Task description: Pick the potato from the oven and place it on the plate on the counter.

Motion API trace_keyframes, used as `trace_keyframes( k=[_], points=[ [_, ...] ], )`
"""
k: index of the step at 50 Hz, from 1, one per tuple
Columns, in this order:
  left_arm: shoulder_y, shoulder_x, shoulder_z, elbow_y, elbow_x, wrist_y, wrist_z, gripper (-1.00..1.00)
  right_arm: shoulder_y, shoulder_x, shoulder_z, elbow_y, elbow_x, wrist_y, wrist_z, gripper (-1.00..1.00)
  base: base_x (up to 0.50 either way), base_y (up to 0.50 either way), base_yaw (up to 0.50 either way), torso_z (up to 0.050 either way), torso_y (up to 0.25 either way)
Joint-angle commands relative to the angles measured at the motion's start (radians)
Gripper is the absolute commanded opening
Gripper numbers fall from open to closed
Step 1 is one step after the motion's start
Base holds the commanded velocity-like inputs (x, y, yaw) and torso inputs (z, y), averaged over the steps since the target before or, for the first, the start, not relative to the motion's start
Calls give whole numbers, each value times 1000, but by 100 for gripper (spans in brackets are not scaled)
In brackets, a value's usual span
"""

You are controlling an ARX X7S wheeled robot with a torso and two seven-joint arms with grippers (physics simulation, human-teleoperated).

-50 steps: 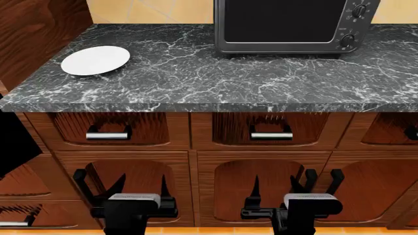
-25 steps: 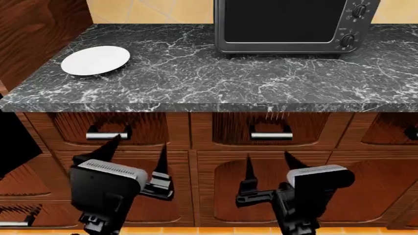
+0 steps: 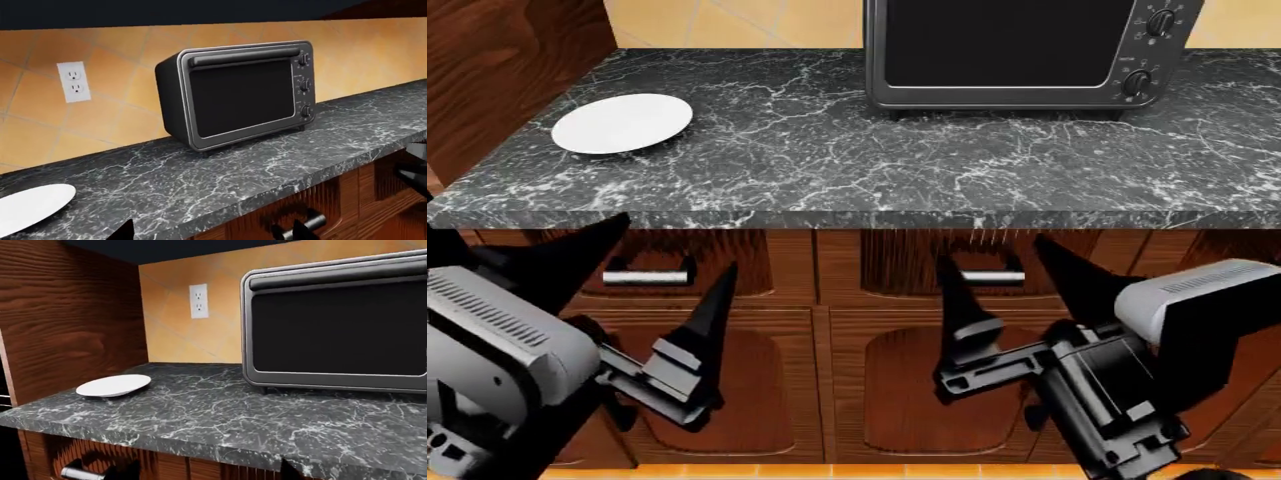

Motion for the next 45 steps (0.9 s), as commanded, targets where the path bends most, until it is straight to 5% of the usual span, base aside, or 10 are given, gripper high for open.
trace_keyframes(
  k=[1, 12, 16, 22, 45],
  points=[
    [-37, -159, -116, 7, -234, -1, -82, 100, 123, 233, 0, -56, 454, -50, 307, 100, 0, 0, 0, 0, 0],
    [-50, -260, -212, -6, -362, 15, -132, 100, 227, 387, -40, -57, 666, -131, 484, 100, 0, 0, 0, 0, 0],
    [-11, -259, -265, 1, -370, 22, -131, 100, 248, 362, 11, -57, 698, -91, 491, 100, 0, 0, 0, 0, 0],
    [56, -271, -389, -2, -416, 32, -113, 100, 325, 197, 258, -55, 964, 189, 615, 100, 0, 0, 0, 0, 0],
    [127, -261, -563, 33, -501, 54, -105, 100, 429, 171, 295, -46, 1256, 255, 860, 100, 0, 0, 0, 0, 0]
  ],
)
